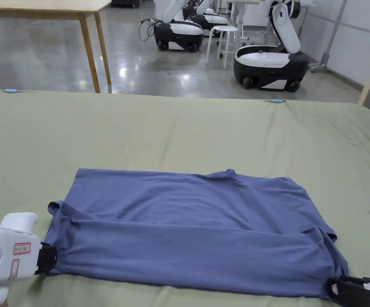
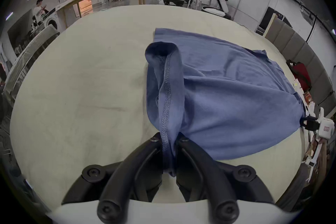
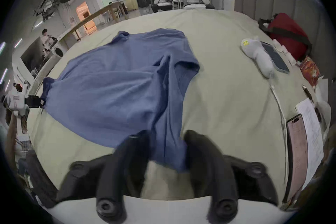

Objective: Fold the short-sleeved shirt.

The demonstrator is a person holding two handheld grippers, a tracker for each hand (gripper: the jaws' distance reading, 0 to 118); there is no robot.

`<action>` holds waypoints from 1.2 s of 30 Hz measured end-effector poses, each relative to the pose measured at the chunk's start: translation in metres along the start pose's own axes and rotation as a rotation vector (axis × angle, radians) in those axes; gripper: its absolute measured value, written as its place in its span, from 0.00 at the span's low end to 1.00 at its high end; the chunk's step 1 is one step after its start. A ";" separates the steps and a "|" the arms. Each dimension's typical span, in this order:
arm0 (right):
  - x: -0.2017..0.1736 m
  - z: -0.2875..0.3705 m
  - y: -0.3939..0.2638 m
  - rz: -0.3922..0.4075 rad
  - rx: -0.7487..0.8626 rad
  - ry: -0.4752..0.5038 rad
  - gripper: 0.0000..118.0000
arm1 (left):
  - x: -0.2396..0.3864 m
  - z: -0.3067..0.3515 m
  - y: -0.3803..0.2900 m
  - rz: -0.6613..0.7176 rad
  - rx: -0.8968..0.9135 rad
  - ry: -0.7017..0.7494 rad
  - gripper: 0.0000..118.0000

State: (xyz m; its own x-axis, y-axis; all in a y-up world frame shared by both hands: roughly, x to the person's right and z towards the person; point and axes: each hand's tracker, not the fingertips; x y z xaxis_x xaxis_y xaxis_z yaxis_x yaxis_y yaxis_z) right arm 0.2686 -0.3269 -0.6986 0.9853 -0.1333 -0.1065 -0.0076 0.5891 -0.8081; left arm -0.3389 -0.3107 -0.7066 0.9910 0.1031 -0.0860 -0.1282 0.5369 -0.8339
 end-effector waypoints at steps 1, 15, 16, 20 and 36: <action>-0.001 0.005 0.002 -0.003 0.015 0.009 0.10 | -0.001 0.000 0.001 0.001 -0.005 -0.003 0.09; -0.012 0.051 -0.008 0.025 0.091 0.009 0.06 | 0.000 0.040 -0.013 -0.052 0.014 0.023 0.07; -0.012 0.058 -0.013 0.026 0.091 0.018 0.06 | -0.003 0.046 -0.020 -0.052 0.015 0.023 0.07; -0.013 0.083 -0.042 0.014 0.088 0.041 0.06 | -0.008 0.075 -0.052 -0.055 0.016 0.007 0.07; -0.017 0.121 -0.074 -0.054 0.137 0.060 1.00 | -0.027 0.110 -0.102 0.011 0.056 -0.006 0.92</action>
State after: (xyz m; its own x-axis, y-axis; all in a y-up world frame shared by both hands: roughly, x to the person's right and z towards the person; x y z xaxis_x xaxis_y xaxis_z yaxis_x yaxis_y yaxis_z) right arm 0.2734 -0.2714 -0.5667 0.9717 -0.2130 -0.1024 0.0729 0.6822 -0.7275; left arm -0.3571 -0.2761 -0.5592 0.9893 0.1143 -0.0911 -0.1410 0.5814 -0.8013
